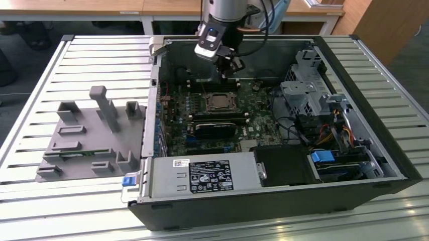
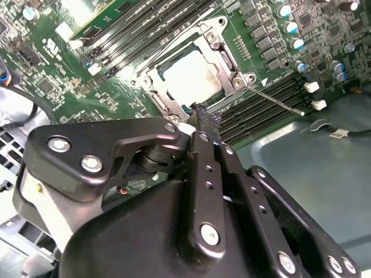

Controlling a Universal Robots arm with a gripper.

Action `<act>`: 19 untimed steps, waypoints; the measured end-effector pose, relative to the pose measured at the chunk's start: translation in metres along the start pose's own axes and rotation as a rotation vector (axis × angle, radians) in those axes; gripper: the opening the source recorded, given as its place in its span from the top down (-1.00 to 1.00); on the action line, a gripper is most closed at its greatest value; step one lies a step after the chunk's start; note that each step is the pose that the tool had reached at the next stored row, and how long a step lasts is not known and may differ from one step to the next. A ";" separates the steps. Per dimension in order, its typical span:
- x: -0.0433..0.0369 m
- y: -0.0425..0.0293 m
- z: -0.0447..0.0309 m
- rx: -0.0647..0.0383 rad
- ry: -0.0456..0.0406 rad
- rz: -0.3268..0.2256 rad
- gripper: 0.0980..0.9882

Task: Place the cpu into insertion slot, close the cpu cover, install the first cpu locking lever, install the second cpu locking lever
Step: 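Install the first cpu locking lever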

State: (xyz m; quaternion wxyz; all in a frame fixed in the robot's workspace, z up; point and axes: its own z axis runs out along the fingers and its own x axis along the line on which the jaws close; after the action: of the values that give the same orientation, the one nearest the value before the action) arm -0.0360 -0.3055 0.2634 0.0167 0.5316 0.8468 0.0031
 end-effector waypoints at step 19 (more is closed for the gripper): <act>0.0000 0.0000 0.0002 -0.008 0.0072 -0.316 0.98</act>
State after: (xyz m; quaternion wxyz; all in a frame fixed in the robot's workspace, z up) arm -0.0360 -0.3055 0.2632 0.0160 0.3915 0.9200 0.0057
